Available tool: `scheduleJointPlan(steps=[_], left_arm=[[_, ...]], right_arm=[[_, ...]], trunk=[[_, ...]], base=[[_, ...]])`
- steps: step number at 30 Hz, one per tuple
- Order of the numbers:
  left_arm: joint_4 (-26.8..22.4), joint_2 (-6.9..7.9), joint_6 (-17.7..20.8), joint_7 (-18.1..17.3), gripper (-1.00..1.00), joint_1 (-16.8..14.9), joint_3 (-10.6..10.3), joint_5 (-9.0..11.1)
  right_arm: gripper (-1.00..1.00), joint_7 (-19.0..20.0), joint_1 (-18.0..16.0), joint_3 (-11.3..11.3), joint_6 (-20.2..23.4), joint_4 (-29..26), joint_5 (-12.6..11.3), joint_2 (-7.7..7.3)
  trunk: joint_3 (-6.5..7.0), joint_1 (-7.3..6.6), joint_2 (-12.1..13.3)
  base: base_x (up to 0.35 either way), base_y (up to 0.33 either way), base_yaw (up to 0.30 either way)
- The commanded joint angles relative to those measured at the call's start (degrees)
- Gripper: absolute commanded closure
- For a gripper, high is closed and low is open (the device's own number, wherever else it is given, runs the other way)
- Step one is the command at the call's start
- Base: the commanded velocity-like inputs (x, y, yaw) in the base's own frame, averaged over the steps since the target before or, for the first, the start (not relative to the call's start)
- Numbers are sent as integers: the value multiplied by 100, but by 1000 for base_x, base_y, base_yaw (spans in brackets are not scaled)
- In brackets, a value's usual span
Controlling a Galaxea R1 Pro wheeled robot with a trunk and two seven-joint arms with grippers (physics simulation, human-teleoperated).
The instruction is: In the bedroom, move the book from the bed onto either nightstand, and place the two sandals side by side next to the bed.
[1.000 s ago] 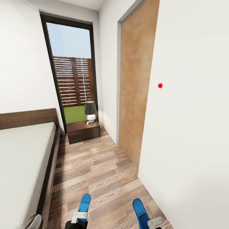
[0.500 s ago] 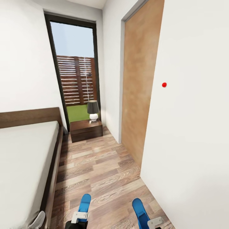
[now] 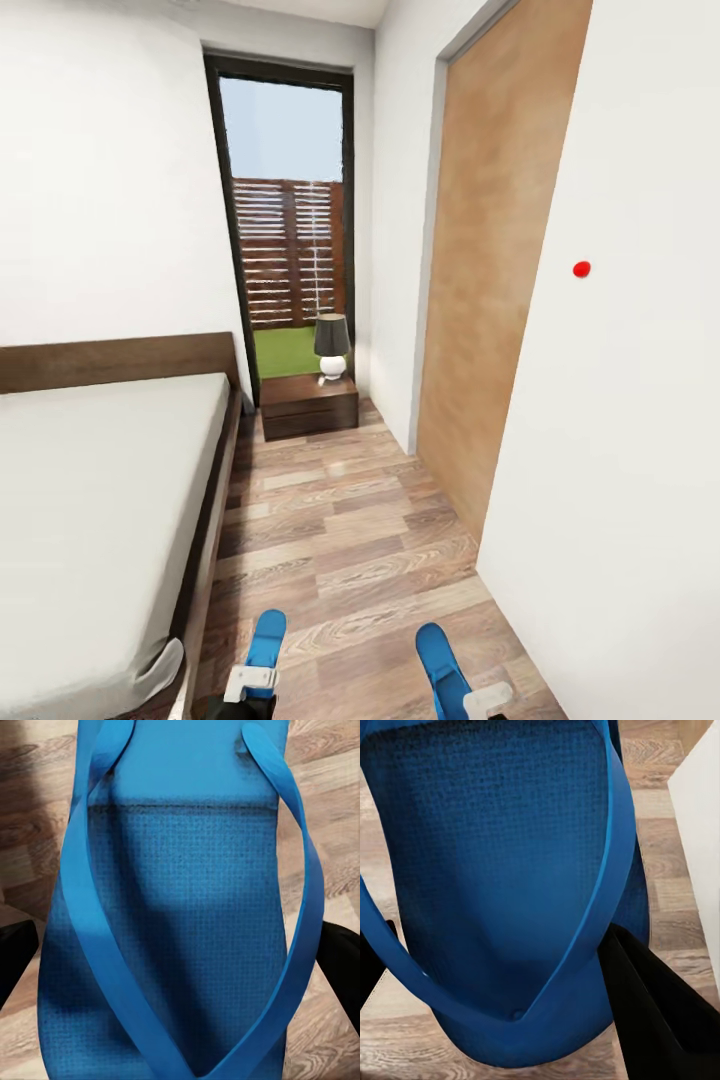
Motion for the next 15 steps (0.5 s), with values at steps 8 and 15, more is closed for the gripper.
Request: scheduleJointPlan(steps=[8,15], left_arm=[[12,0,-24,-19,100,-10,-39,60],[12,1,-24,-19,100,-12,-39,60]], right_arm=[[100,-55,-4,30,-8,1,2,-11],[100,-55,-4,30,-8,1,0,-12]], trunk=[[-8,3,-5],[-8,3,-5]], base=[[270,-74,146],[298,-120,14]])
